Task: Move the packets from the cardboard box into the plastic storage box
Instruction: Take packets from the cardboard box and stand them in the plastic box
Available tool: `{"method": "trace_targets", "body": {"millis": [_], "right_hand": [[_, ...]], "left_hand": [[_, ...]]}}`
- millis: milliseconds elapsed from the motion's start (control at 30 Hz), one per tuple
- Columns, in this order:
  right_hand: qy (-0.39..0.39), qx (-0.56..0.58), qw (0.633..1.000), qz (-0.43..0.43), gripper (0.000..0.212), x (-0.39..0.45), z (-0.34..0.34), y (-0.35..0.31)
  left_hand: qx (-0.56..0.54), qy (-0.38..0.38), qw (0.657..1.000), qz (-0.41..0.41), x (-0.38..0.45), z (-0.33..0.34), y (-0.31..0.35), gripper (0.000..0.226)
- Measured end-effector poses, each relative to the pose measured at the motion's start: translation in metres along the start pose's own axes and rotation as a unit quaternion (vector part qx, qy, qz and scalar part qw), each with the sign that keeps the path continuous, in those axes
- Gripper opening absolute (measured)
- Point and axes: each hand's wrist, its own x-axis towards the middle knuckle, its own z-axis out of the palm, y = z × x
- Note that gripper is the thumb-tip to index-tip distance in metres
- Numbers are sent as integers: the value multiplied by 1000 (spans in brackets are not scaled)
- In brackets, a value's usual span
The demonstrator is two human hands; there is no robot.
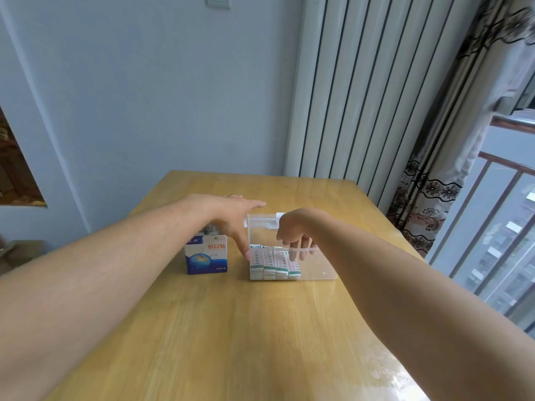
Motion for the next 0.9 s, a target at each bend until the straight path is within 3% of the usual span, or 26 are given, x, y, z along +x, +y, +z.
{"method": "trace_targets", "body": {"millis": [200,367,433,500,600,700,900], "right_hand": [[123,-8,991,-47,23,-12,-34,-13],[272,-5,947,-170,16,-7,-39,-55],[281,7,928,-244,16,-9,-28,-75],[283,-21,922,-264,23,-7,-17,-83],[274,-92,920,-266,35,2,-6,-99],[259,-186,911,-262,33,5,-3,-104],[247,-223,916,-223,40,7,-6,-113]], "left_hand": [[-23,-18,999,-43,-18,-10,-50,142],[-75,-22,993,-88,-32,8,-97,135],[-103,-10,991,-86,-37,16,-110,130],[-126,-5,989,-78,-36,22,-112,125],[-144,3,987,-70,-38,28,-119,124],[-148,15,987,-61,-38,31,-120,122],[-153,41,986,-49,-36,30,-113,117]]}}
